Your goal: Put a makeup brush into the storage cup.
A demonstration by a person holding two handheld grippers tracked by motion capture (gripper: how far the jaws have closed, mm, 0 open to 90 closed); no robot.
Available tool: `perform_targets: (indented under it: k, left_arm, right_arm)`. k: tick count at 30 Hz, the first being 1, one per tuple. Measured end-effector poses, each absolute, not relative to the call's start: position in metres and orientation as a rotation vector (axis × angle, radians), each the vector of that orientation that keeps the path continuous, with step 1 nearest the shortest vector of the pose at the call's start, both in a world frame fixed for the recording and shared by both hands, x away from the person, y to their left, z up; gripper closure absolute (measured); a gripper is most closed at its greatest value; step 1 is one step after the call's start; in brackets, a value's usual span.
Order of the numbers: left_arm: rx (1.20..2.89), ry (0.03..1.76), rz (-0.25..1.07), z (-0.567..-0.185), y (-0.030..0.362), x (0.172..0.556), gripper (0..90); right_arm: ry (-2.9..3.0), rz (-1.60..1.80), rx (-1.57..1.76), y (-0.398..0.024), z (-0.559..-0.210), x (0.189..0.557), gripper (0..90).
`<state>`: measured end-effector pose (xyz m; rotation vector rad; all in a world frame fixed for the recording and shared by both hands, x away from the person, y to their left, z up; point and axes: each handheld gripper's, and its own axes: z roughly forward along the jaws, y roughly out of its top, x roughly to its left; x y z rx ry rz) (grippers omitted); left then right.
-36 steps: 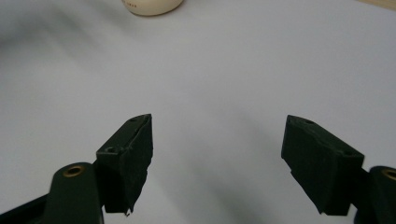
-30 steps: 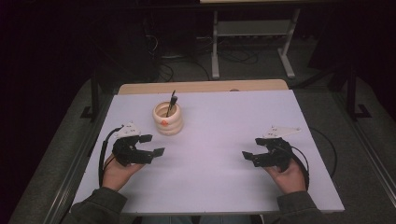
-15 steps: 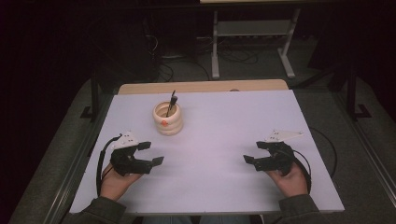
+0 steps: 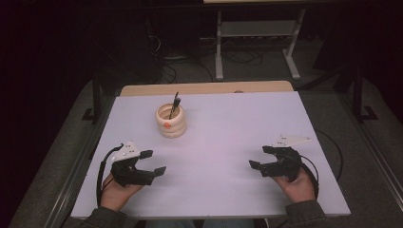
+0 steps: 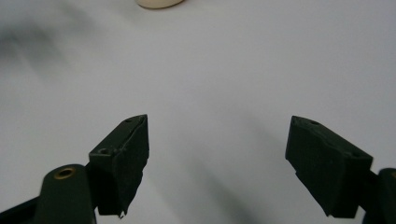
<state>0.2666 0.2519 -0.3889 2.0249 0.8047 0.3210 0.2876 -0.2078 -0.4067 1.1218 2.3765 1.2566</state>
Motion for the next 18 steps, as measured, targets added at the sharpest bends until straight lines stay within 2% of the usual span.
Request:
perform_targets:
  k: [18]
  left_arm:
    - [2.039,0.781,0.308,-0.396,0.251,0.256,17.9]
  right_arm:
    - [2.374,1.216,1.128,-0.206,-0.411,0.282,14.1]
